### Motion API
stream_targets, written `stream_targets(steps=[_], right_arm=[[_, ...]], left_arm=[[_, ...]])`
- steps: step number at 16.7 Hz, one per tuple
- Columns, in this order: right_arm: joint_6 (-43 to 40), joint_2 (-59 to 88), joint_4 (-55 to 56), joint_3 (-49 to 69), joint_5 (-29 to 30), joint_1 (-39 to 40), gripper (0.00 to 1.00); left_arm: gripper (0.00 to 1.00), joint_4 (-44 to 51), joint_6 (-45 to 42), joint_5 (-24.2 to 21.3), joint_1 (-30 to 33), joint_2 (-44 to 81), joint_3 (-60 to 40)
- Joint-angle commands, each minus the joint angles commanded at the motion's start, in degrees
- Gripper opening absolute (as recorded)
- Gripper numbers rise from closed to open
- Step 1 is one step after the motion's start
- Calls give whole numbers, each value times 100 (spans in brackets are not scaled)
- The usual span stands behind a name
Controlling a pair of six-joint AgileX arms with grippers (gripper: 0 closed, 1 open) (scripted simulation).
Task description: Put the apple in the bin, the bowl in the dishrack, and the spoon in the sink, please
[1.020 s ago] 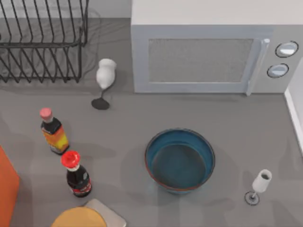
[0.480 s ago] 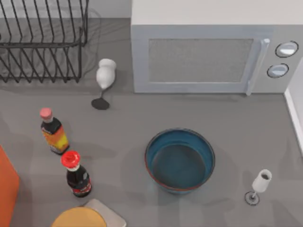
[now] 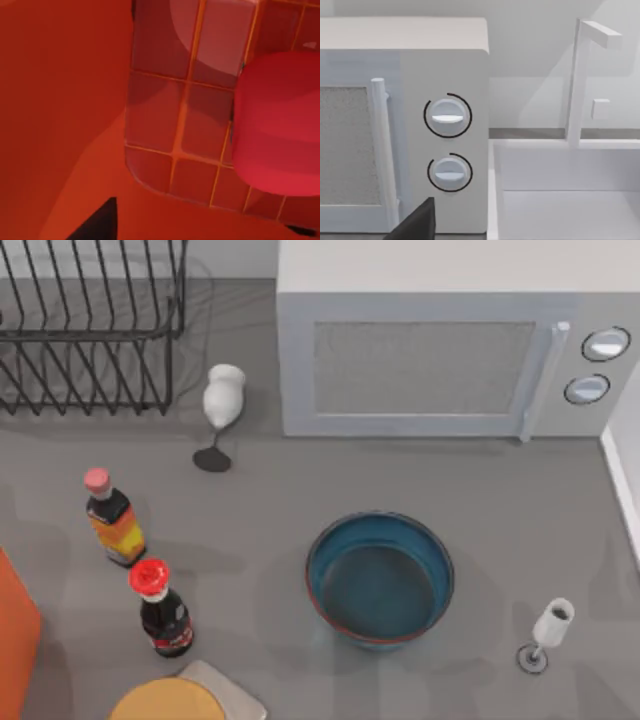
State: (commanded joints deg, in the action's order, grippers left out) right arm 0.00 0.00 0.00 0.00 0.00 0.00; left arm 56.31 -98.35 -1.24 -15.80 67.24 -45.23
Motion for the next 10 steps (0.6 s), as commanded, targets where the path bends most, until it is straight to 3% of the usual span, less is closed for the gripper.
stream_targets(steps=[4, 10], right_arm=[[0, 0, 0, 0, 0, 0, 100], [0, 0, 0, 0, 0, 0, 100]], left_arm=[[100, -1030, 1860, 22, 301, -1222, 845], [100, -2881, 5740, 104, 848, -3480, 2516]])
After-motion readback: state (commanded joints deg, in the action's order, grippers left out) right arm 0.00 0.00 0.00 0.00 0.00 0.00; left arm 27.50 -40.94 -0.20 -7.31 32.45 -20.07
